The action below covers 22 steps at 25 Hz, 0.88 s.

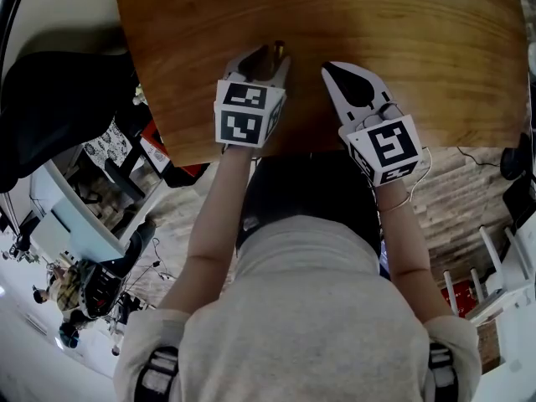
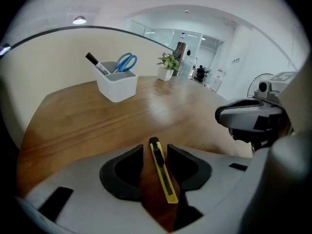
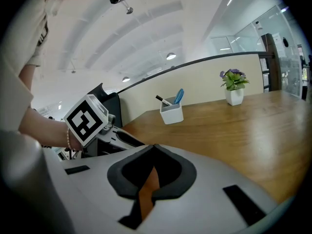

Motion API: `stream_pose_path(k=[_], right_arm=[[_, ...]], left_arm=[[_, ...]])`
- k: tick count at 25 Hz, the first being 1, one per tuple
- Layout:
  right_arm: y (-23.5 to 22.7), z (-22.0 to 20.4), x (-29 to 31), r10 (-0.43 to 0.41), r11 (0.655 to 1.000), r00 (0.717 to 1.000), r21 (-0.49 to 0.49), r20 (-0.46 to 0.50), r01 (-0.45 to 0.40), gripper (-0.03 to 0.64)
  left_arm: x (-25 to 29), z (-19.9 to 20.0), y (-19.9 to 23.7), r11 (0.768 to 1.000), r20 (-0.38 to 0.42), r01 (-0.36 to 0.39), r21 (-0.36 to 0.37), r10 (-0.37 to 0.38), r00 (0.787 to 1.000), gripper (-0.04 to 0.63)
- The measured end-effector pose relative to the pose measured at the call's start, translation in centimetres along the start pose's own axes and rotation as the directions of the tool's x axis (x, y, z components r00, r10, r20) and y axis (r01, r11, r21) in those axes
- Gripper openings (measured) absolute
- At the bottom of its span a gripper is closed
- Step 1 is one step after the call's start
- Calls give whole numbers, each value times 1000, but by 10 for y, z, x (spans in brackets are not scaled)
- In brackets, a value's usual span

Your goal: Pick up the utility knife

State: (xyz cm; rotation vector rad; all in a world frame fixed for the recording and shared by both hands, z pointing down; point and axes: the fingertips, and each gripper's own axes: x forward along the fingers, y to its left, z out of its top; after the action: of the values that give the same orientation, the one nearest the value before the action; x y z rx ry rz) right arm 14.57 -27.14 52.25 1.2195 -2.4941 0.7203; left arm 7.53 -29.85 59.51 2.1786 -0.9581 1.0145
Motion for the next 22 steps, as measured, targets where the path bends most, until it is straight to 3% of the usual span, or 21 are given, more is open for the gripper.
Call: stream_pose_path(k=[7,16,22], right_arm=[[0,2,-1,-6,1000,1000,0,0,6,12],[0,7,-5,-27,999,1000,-18,3,27,12],[6,13,-11,-45,999,999,-29,15,45,12]], left_arm=[[-1,0,5,998,10,-49,37,49,999,84],[-3,-3,8,1000,6,-10,13,10,1000,75],[-17,6,0,1000,56,20,-8,-19,998,75]])
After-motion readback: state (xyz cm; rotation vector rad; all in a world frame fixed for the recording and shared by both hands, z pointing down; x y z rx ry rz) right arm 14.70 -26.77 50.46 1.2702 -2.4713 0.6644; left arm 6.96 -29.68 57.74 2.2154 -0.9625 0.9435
